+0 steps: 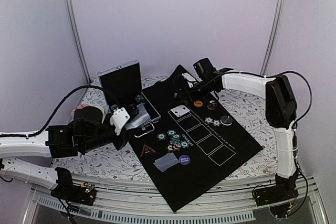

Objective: Distribute texas hold em gaming equipment
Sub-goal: Adjust the poker card in the community card area, then pick up the poker card from the face-down deck piles.

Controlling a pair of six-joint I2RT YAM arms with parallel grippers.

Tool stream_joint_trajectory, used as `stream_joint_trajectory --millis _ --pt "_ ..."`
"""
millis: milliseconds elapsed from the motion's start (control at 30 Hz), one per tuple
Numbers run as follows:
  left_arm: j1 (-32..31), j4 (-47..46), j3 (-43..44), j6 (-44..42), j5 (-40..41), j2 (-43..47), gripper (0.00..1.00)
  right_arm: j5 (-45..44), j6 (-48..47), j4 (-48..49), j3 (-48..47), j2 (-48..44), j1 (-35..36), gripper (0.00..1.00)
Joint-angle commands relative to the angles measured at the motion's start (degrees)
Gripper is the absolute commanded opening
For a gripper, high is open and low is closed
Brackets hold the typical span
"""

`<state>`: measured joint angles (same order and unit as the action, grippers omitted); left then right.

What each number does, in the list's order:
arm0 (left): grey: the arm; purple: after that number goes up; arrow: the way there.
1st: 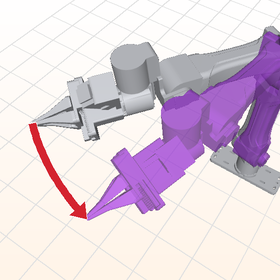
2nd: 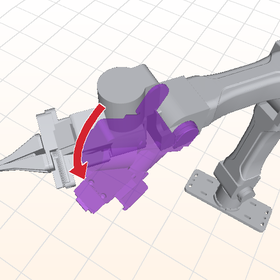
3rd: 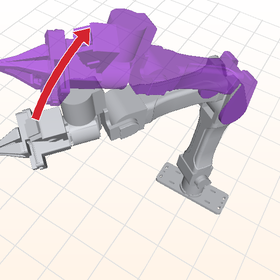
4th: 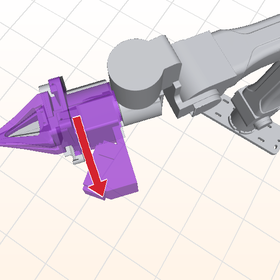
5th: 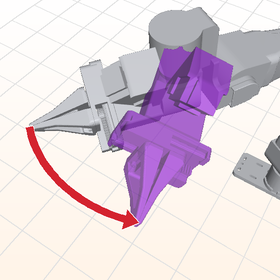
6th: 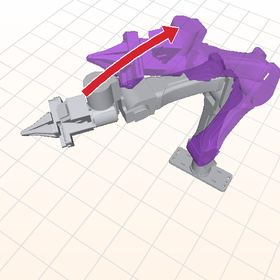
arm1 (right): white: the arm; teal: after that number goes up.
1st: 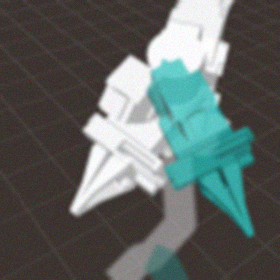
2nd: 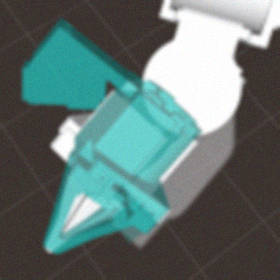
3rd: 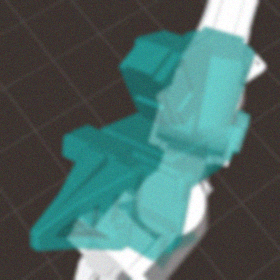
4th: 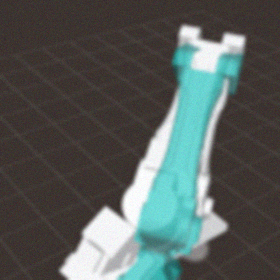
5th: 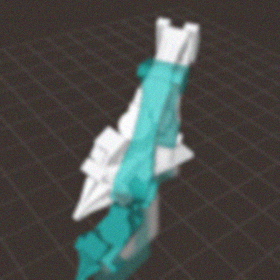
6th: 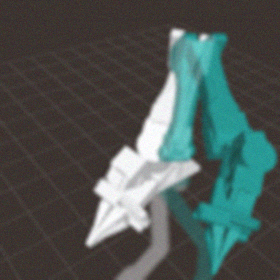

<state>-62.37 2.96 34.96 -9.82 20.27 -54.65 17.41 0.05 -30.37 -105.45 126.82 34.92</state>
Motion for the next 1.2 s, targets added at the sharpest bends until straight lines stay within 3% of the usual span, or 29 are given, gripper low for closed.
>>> stream_joint_trajectory --millis 0,133,233,800,900,1167 --pt "-0.6 -0.1 -0.1 -0.2 0.8 0.5 0.39 24.3 -3.2 14.0 8.7 -15.0 3.0 0.99" --pt "-0.7 -0.4 0.0 -0.3 0.3 0.4 0.39 33.4 -4.9 23.7 18.0 -21.5 8.1 0.99" --pt "-0.7 -0.7 0.2 -0.4 -0.2 0.3 0.39 33.0 -3.2 29.2 21.1 -23.4 10.8 0.99" --pt "-0.7 -1.4 1.1 -0.8 -2.1 -0.1 0.38 25.2 -0.9 26.3 12.8 -13.6 16.0 0.96" --pt "-0.7 -1.5 1.1 -1.0 -2.0 -0.3 0.38 25.6 -1.1 24.9 12.1 -13.0 16.0 0.89" --pt "-0.7 -1.4 0.6 -1.1 -1.1 0.4 0.33 23.5 -4.7 19.3 12.3 -15.0 16.1 0.52"
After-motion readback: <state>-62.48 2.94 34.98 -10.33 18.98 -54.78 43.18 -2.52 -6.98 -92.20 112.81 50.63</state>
